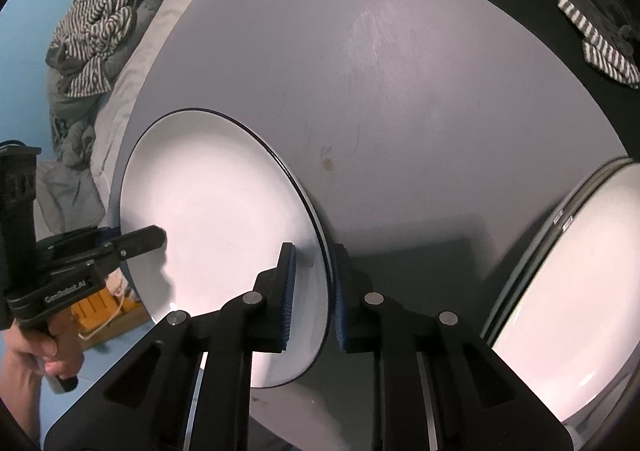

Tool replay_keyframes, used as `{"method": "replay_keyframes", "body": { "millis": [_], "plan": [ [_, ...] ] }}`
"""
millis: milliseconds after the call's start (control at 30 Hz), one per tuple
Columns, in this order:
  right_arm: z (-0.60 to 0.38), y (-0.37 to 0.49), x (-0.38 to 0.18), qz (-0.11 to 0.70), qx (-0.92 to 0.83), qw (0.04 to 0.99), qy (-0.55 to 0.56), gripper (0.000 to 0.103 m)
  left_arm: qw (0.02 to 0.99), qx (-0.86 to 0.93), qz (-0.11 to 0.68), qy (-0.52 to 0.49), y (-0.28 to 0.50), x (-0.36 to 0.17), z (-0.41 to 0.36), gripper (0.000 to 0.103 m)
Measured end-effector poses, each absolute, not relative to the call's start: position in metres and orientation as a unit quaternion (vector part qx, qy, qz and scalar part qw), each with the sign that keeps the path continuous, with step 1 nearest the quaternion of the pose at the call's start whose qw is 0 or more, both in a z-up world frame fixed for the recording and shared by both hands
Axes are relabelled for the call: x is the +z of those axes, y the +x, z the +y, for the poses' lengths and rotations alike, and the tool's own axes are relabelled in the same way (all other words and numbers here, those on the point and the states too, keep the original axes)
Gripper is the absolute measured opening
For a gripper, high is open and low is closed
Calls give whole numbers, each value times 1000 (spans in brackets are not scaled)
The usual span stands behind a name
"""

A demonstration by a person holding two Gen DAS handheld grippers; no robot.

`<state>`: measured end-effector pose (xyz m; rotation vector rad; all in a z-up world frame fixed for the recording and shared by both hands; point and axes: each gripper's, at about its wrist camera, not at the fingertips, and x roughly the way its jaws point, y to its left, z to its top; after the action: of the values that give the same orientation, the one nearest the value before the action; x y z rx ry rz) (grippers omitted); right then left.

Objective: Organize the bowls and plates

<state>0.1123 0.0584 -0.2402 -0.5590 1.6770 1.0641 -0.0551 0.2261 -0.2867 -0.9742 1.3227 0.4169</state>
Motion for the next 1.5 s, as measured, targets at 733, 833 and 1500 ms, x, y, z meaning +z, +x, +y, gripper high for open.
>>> {"method": "replay_keyframes", "body": {
  "millis": [733, 833, 1500],
  "plan": [
    [19, 136, -199, 695, 428, 537, -212, 16, 687, 131, 586, -408, -6, -244, 187, 16],
    [8, 148, -193, 697, 420, 545, -200, 16, 691, 120, 590, -400, 12, -239, 180, 16],
    [-86, 245, -182, 719, 351, 591, -104, 16, 706, 53, 631, -316, 144, -233, 117, 16]
  ]
}}
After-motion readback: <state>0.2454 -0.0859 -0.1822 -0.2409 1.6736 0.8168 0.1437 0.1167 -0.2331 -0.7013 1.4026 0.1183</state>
